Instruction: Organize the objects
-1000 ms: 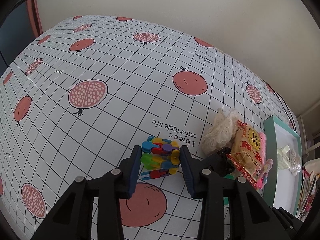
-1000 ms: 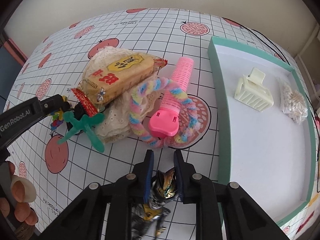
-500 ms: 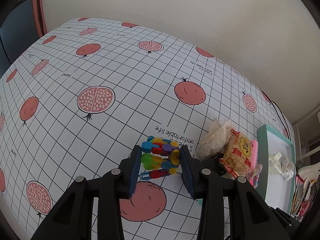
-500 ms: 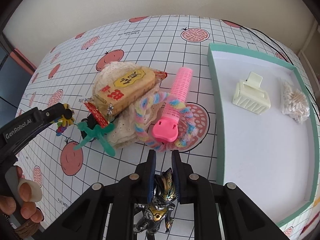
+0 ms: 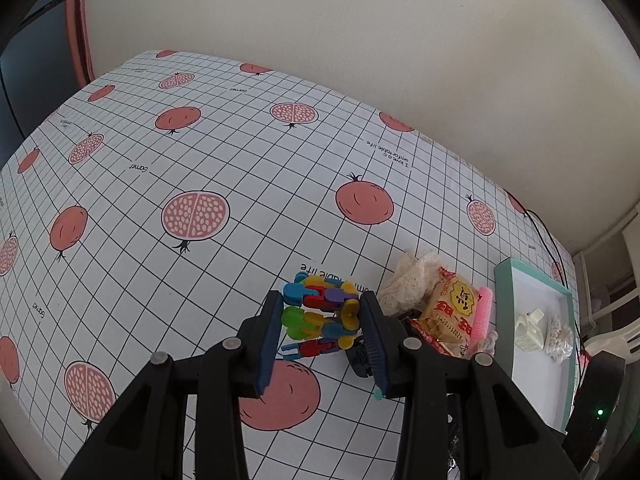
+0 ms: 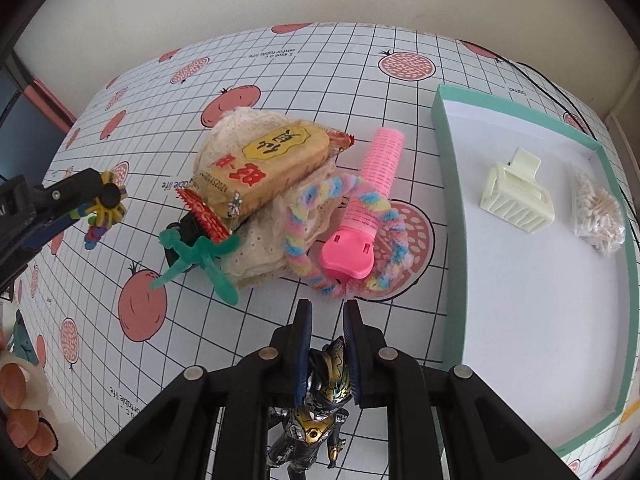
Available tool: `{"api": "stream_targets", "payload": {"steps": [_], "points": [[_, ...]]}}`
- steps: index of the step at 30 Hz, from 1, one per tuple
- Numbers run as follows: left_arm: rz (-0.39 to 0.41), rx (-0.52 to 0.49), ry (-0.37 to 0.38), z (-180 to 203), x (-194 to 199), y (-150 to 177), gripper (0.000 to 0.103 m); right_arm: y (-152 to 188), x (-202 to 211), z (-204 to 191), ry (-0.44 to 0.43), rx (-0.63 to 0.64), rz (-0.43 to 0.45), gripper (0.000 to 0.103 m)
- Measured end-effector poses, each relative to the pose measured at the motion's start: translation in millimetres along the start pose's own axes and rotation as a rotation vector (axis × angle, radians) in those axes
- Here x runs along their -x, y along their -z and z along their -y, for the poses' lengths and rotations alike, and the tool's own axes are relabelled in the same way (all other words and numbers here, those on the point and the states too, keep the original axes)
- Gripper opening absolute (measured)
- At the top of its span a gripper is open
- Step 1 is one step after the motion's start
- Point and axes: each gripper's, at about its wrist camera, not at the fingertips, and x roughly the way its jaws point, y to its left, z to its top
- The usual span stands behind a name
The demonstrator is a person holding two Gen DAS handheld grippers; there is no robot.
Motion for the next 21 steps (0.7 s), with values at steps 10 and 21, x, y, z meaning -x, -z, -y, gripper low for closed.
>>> {"api": "stream_targets", "payload": {"steps": [10, 21], "points": [[-0.148, 0.029, -0.005, -7, -15, 23, 0.040, 6, -9, -3, 0.025, 0.012, -0.028, 0.018], [-0.167, 0.033, 0.039, -1, 0, 38, 0.041, 21, 11, -1, 0.037, 0.005, -0.012, 0.036]]}}
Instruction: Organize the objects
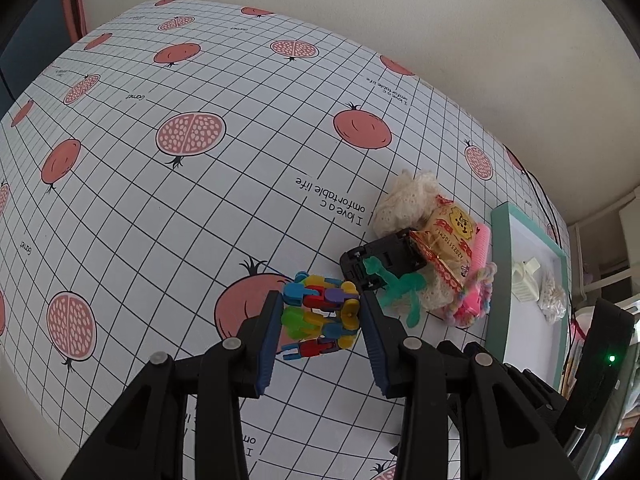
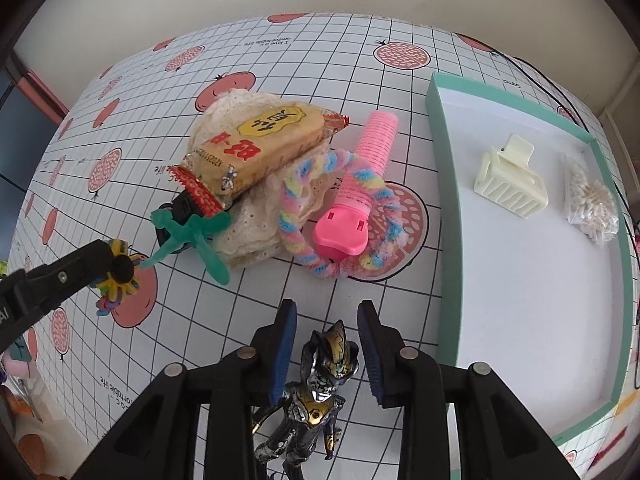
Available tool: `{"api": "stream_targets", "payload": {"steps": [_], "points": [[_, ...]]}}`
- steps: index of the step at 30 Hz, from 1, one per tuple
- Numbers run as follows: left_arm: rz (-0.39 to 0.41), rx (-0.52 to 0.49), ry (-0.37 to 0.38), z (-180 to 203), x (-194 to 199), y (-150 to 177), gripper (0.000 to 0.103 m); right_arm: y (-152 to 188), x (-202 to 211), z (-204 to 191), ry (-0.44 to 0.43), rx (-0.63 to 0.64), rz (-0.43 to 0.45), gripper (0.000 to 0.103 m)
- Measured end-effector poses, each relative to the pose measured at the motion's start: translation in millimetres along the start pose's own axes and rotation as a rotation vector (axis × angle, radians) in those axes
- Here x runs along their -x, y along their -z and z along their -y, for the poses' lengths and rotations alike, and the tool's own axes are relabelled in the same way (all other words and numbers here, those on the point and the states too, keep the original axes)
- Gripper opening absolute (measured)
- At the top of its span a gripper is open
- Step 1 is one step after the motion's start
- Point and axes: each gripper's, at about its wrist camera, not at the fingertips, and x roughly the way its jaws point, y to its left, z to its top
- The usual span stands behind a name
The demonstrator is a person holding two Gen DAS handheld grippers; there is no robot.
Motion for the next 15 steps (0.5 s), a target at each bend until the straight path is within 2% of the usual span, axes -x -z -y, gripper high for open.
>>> {"api": "stream_targets", "payload": {"steps": [9, 11, 15], "points": [[0.004, -0.019, 0.024, 10, 8, 6, 0.041, 20, 4, -2, 0.021, 0.023, -0.048, 0.036], [0.005, -0.022, 0.025, 11, 8, 6, 0.041, 23, 3, -3, 0.019, 0.027, -0.058, 0.032], [0.002, -0.020, 0.025, 10, 7, 6, 0.041, 27, 6, -4, 0.015, 0.036, -0.057, 0.031]]}}
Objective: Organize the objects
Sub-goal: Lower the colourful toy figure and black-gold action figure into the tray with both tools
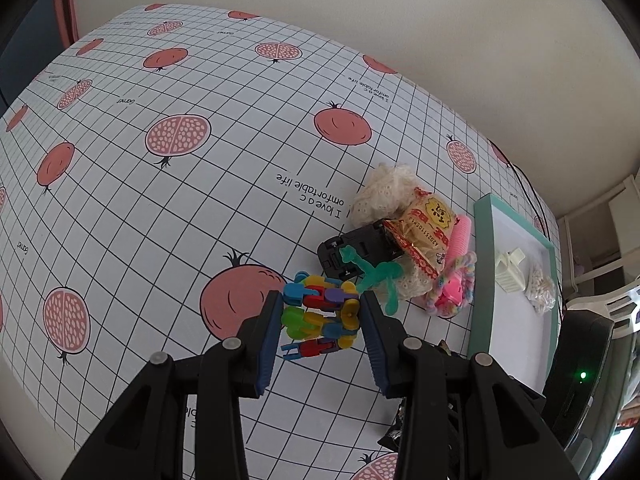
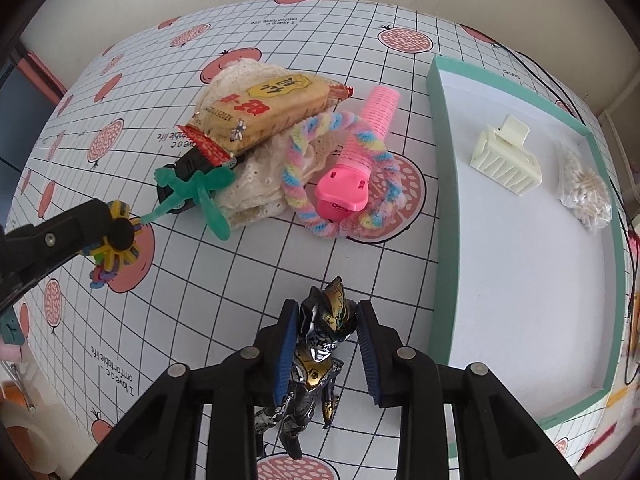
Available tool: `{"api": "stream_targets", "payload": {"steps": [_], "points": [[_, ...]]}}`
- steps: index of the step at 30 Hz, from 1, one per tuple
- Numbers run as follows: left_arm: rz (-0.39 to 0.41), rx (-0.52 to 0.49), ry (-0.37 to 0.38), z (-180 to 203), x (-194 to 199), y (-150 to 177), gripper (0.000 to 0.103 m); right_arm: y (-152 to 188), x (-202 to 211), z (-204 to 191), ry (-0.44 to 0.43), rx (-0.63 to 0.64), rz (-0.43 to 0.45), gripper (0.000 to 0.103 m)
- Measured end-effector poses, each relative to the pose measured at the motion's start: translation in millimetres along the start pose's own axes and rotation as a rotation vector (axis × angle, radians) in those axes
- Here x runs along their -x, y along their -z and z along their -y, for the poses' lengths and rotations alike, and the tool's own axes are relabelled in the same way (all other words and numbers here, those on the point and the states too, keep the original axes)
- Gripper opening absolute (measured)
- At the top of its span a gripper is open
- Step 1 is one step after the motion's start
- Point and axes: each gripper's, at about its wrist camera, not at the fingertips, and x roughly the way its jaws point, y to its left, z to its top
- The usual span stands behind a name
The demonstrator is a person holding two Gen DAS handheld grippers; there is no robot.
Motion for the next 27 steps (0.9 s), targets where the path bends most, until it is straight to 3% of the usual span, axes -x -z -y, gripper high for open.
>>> {"api": "stream_targets", "payload": {"steps": [11, 27], "points": [[0.041, -0.014, 0.018, 8, 15, -1, 0.041, -8, 43, 3, -0.065, -0.016, 0.102, 0.031], [0.073, -0.061, 0.049, 50, 29, 7, 0.041, -15, 93, 52, -0.046, -0.081, 0.236, 0.031]]}}
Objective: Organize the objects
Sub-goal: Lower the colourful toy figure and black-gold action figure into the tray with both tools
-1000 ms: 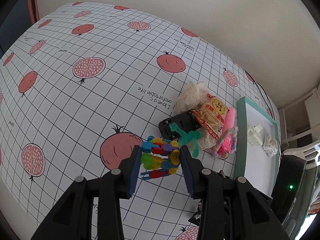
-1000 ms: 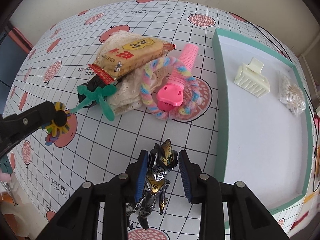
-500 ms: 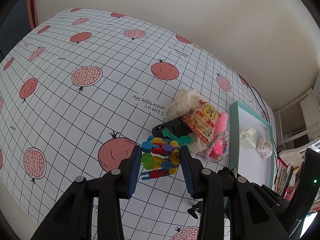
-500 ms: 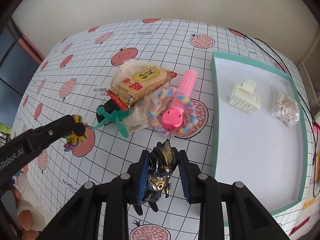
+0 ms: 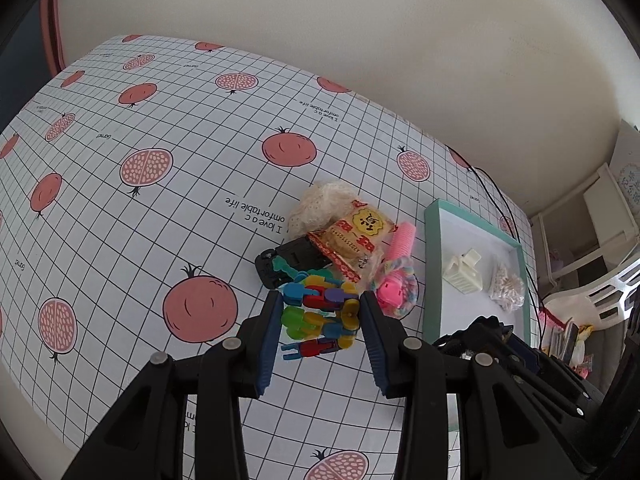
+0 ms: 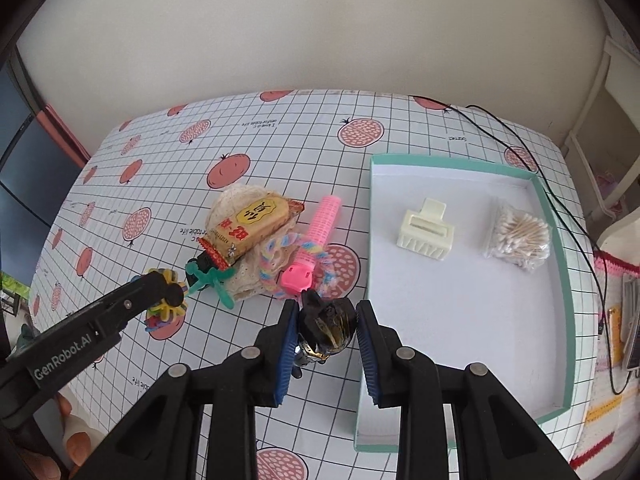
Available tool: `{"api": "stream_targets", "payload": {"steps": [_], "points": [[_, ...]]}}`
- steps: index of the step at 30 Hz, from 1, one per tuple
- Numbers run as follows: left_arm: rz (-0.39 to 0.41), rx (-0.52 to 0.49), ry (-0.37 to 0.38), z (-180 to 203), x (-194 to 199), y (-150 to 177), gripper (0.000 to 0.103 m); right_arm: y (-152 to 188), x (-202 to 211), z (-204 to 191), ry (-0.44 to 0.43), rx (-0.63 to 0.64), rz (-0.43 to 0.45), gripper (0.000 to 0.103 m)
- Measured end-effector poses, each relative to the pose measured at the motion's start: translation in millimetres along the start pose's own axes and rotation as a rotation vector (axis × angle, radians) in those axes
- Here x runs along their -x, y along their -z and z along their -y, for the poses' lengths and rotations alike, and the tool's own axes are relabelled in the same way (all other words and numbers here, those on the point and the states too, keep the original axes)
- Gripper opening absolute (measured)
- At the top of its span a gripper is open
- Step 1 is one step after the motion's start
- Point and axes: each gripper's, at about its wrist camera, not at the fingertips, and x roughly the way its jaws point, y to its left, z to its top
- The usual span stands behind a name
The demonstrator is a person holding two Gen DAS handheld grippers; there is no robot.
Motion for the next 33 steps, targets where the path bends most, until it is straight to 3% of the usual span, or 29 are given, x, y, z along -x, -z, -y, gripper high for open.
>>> {"api": "stream_targets", "payload": {"steps": [10, 21, 33], "points": [[0.008, -0.068, 0.021, 47, 0, 10, 0.041, 8, 32, 69, 0.087, -0.064, 0.054, 0.031], [0.002, -0.192, 0.068, 111, -8, 30, 0.041, 30, 42, 145, 0.175, -0.168, 0.009, 0.031], [-0.024, -0.310, 0.093, 151, -34, 50, 0.041, 32, 18, 147, 0.209, -0.139, -0.068, 0.031]]}}
